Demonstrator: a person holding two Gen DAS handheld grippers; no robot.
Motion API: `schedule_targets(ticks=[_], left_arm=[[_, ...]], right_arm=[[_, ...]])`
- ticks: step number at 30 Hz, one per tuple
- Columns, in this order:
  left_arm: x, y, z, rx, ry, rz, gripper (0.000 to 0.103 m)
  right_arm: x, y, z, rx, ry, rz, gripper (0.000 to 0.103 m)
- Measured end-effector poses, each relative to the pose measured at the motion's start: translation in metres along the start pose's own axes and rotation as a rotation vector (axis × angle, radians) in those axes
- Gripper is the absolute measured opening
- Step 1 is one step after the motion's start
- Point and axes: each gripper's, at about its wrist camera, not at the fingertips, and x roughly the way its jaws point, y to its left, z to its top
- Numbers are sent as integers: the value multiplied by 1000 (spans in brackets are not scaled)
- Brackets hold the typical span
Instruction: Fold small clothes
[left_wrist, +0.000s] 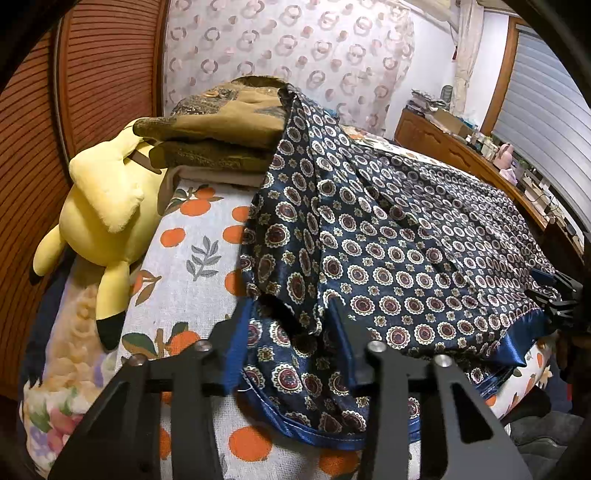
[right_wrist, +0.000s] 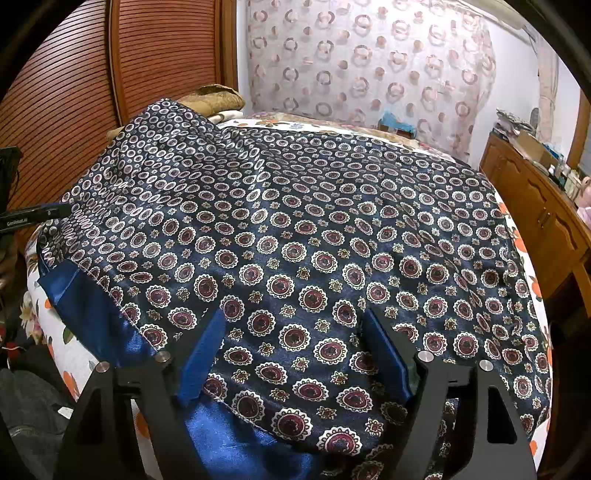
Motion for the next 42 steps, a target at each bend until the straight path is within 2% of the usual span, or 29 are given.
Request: schedule_targets(ticks=[1, 3, 6, 15, 20, 23, 36, 42], left_arm=[[0, 0, 0, 0, 1, -9, 31], [1, -2, 1, 0, 6, -34, 13], [0, -8, 2, 14, -8, -47, 7], [-28, -32, 33, 15, -141, -128, 6], [-33, -59, 56, 59, -184, -181, 6], [-36, -75, 66, 59, -189, -276, 5], [-53, -178, 119, 237, -279, -438, 5], [-59, -232, 140, 336, -291, -517, 5]], right_arm=[[0, 0, 0, -1, 0, 1, 80], [0, 0, 0, 0, 0, 1, 81], [0, 0, 0, 0, 0, 1, 81], [-1, -1, 0, 3, 6, 1, 82], [-7, -13, -3, 45, 17, 14, 82], [-11, -19, -6, 62, 14, 6, 82], [-48, -57, -23, 160, -57, -48, 82], [-63, -77, -32, 207, -80, -73, 82]])
